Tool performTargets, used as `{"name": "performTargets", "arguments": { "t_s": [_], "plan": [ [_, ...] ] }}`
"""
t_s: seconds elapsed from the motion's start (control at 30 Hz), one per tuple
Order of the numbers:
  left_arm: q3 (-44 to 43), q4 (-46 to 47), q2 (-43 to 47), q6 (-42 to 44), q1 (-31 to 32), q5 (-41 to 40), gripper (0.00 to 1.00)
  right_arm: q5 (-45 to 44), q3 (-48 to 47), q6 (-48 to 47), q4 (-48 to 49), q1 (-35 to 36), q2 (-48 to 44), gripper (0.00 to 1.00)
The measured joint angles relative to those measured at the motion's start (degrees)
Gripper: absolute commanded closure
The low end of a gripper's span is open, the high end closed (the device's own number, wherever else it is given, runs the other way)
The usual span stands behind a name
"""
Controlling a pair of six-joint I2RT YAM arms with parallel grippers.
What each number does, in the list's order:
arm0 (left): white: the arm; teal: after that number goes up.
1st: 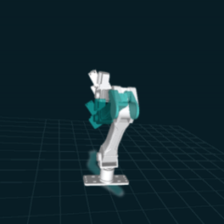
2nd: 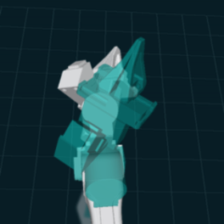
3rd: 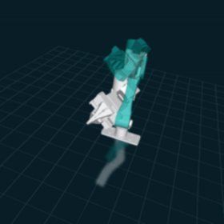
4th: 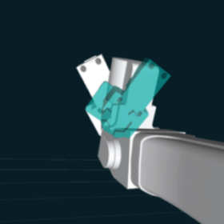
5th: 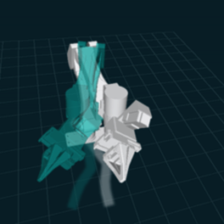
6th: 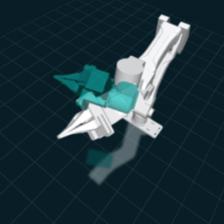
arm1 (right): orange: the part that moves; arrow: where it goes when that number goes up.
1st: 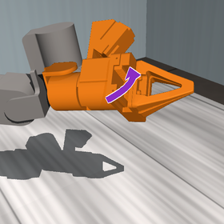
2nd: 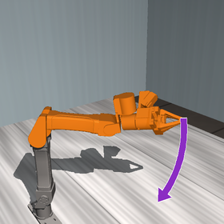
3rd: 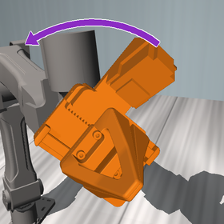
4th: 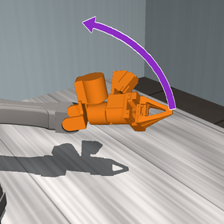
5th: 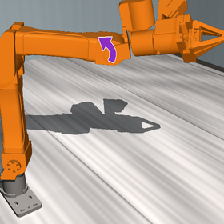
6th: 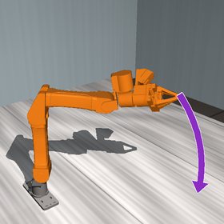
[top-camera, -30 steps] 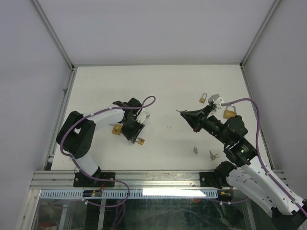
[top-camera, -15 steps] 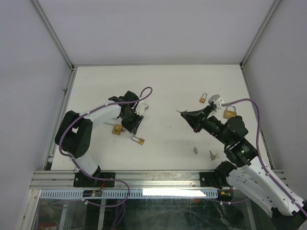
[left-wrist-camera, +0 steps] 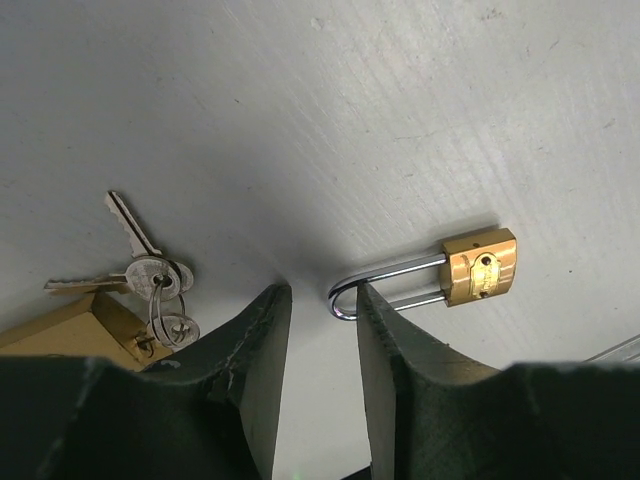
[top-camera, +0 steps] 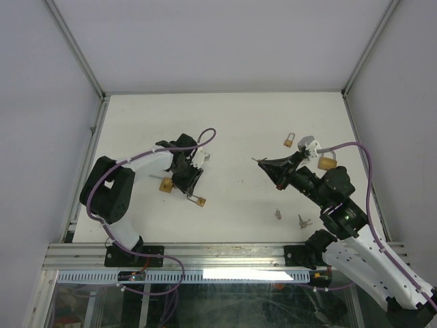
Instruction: Unlock with the key
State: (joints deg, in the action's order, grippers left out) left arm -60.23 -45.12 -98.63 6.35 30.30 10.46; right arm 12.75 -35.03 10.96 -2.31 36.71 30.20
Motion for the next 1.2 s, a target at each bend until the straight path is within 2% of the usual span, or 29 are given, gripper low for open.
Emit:
{"name": "performTargets", "arguments": {
  "t_s": [0.33,0.43,0.53,0.8,1.2],
  "plan": [
    [0.9,0.4,1.1,-0.2,1.4,-2.4,0.58,0.1,0.0,-0.4,0.0,0.0,0.3,1.00],
    [1.2,0.4,1.4,0.0,3.5,-4.3,0.58,0.1,0.0,-0.4,0.0,0.0,0.4,1.00],
    [1.2,0.4,1.4,0.0,5.9,-7.1,0.64,0.2,0.0,-0.5,0.0,0.0,0.4,1.00],
    [1.7,1.1,1.4,0.2,6.1,-10.4,1.00,0.2,0.0,-0.6,0.0,0.0,0.0,1.00],
    [-0.2,-0.3,0.7,1.7,6.0,-11.5,1.00,0.2,0.0,-0.6,-0.2,0.0,-0.7,1.00]
  ]
}}
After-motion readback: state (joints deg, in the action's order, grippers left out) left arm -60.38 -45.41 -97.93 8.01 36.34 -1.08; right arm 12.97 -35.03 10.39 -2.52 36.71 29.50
